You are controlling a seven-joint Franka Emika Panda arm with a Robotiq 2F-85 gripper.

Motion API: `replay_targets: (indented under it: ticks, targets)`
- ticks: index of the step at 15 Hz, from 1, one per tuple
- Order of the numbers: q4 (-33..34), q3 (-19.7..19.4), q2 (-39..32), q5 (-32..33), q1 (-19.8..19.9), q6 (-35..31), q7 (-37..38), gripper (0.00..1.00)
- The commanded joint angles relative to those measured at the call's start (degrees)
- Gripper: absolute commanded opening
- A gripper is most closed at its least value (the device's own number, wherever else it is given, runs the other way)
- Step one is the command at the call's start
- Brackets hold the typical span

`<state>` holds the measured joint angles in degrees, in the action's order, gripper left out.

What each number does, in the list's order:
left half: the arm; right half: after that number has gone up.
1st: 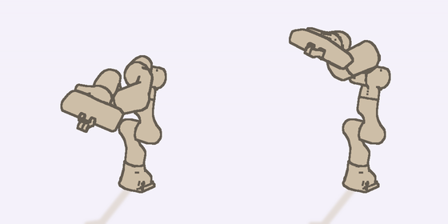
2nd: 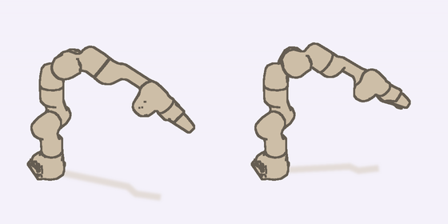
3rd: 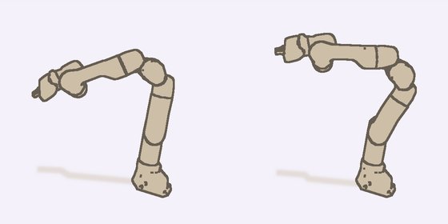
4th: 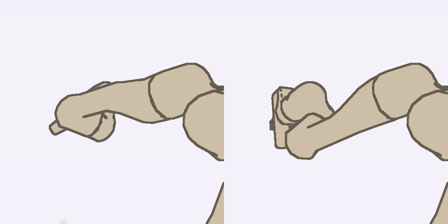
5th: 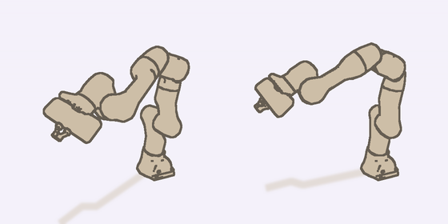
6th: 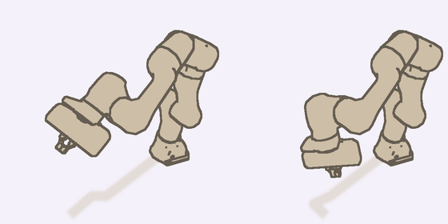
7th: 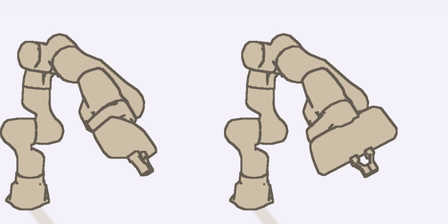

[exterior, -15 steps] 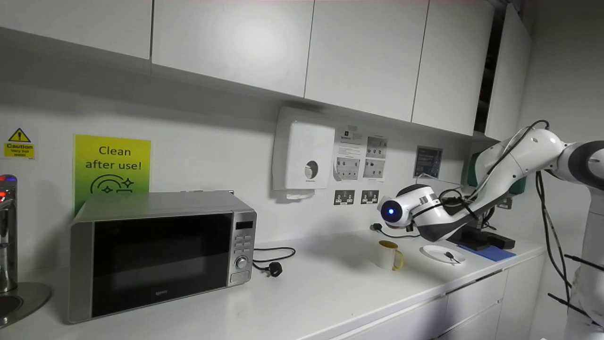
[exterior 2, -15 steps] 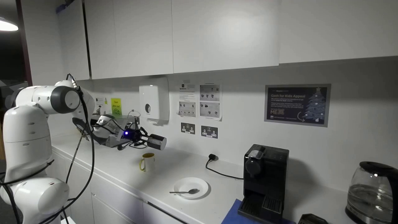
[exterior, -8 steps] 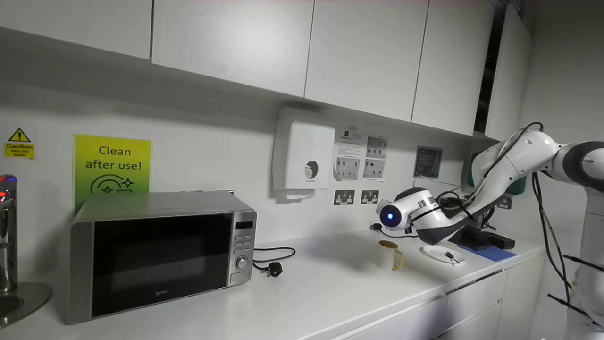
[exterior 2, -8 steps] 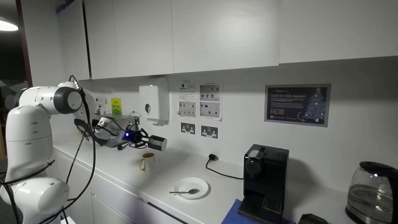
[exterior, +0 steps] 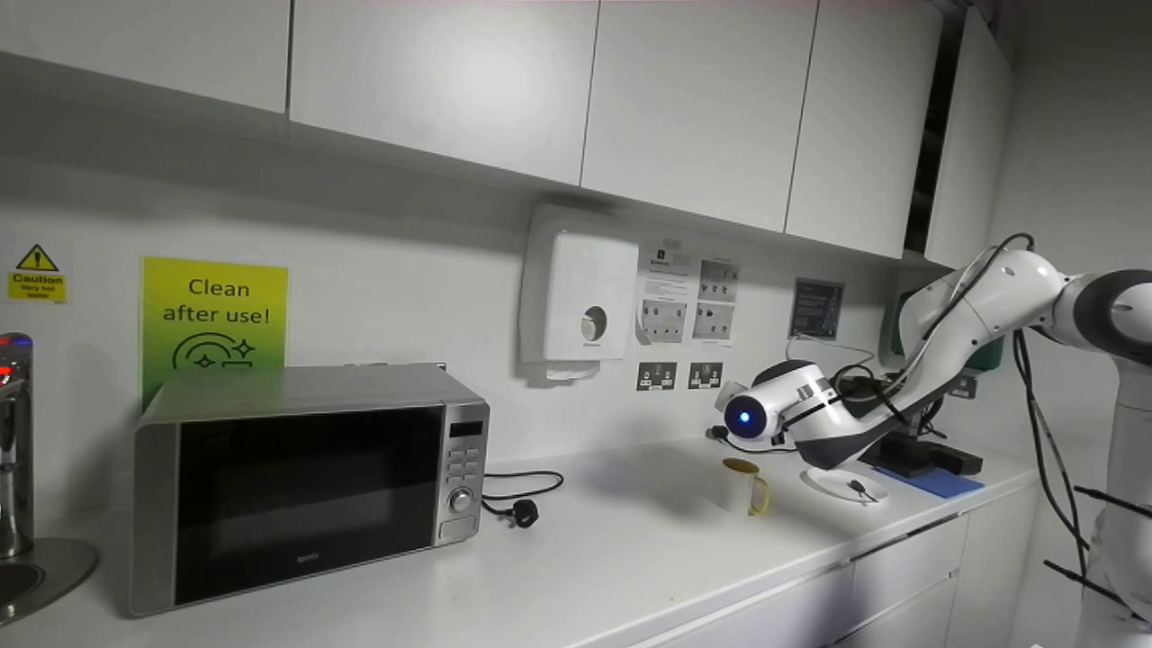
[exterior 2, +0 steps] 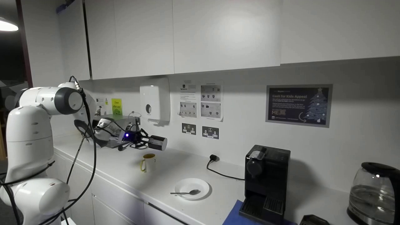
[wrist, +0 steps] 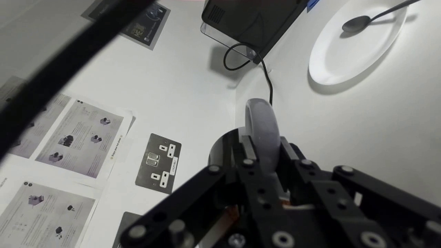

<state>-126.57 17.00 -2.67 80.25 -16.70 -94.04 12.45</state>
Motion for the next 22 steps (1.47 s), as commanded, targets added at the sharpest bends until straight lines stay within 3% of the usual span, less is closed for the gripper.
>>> replay_targets:
  ticks: [1,22]
  targets:
    - [-0.3,0.5,0.6,2.7,-1.0,4.9,1.6,0.05]
    - [-0.6,0.7,-0.9,5.3,-1.4,8.0,1.8,0.05]
